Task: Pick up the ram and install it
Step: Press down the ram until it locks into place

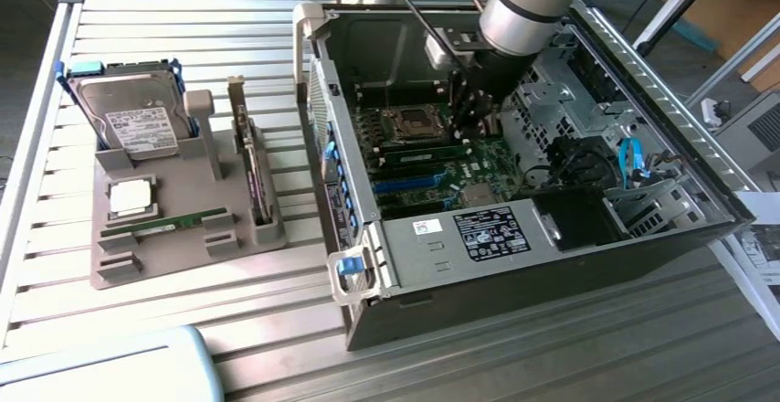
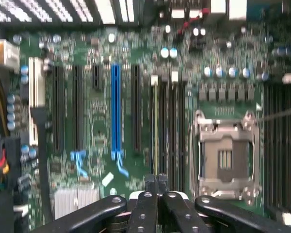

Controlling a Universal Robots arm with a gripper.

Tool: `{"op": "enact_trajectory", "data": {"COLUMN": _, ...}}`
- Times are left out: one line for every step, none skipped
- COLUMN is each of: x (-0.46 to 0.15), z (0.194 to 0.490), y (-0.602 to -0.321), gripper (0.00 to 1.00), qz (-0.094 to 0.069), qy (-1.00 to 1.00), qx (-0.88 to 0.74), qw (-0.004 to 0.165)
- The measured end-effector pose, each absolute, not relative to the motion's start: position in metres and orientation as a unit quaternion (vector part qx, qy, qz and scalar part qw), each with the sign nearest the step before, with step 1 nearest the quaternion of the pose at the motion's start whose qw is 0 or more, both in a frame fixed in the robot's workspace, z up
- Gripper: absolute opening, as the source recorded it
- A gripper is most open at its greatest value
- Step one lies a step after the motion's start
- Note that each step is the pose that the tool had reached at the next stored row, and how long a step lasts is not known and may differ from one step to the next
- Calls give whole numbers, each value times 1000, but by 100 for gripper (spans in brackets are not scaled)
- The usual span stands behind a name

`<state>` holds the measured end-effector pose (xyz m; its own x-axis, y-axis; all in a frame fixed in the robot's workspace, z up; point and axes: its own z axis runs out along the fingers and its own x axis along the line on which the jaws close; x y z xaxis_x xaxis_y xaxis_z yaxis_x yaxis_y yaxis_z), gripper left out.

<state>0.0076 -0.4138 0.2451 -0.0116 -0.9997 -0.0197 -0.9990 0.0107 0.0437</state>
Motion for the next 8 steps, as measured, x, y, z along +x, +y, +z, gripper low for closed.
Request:
{"op": "enact_trajectory", "data": {"x": 10, "z": 245, "y": -414, "gripper": 10, "qz": -22, "qy": -711, "qx": 703, "qw": 8}}
{"op": "enact_trajectory", "data": {"x": 12, "z": 246, "y": -414, "gripper": 10, "qz": -22, "qy": -711, "qx": 703, "qw": 8}}
{"op": "enact_trajectory", "data": {"x": 13, "z": 246, "y": -414, "gripper": 10, "qz": -22, "qy": -711, "qx": 703, "qw": 8}}
{"op": "enact_trajectory", "data": {"x": 14, "z": 249, "y": -414, "gripper": 10, "qz": -23, "qy": -711, "qx": 703, "qw": 8}}
{"op": "enact_trajectory", "data": {"x": 15, "z": 252, "y": -414, "gripper": 10, "qz": -22, "qy": -711, "qx": 703, "qw": 8}}
{"op": "enact_trajectory", "data": {"x": 15, "z": 257, "y": -414, "gripper": 10, "qz": -22, "qy": -711, "qx": 703, "qw": 8}}
{"op": "enact_trajectory", "data": {"x": 16, "z": 264, "y": -414, "gripper": 10, "qz": -22, "qy": -711, "qx": 703, "qw": 8}}
{"op": "enact_trajectory", "data": {"x": 16, "z": 269, "y": -414, "gripper": 10, "qz": -22, "qy": -711, "qx": 703, "qw": 8}}
